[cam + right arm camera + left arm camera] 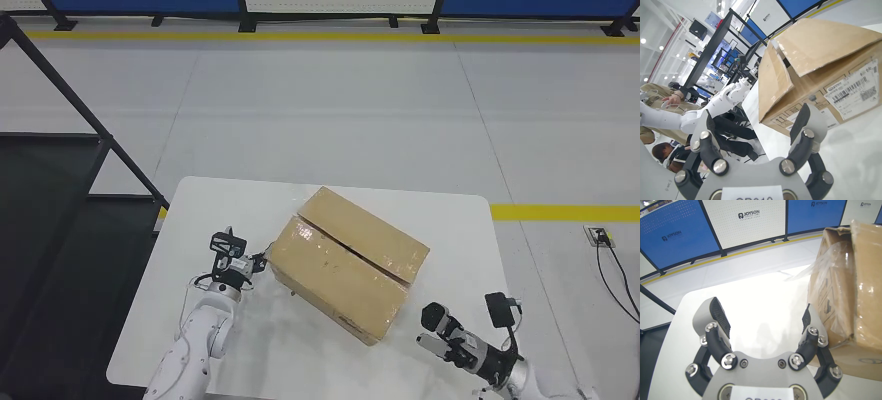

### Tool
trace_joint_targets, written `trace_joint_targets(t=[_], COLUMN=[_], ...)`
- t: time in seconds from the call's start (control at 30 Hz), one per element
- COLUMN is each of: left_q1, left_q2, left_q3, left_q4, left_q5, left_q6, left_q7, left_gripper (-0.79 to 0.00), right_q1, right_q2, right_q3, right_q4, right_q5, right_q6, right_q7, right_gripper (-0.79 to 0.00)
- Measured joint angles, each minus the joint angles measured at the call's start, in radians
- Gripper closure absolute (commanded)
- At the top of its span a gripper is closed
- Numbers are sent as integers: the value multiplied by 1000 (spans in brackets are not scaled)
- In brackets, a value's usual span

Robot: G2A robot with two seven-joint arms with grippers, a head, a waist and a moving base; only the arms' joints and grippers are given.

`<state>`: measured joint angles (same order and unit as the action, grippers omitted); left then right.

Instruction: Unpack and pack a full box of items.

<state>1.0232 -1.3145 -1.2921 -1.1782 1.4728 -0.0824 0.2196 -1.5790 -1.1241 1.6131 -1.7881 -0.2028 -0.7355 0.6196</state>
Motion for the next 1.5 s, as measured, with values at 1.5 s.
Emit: trace_joint_targets(t=[1.5], left_q1=[159], left_q2=[21], left_q3=[-9], left_q4=[-193], left_q5=[60], left_q6=[-100], left_q7=[-36], left_gripper=[-785], right_q1=[-83], right_q2=[-43], right_q3=[-214], right_q4=[-25], right_q5=[-1058], right_q6=[577], right_q7=[-585], right_gripper=[-785])
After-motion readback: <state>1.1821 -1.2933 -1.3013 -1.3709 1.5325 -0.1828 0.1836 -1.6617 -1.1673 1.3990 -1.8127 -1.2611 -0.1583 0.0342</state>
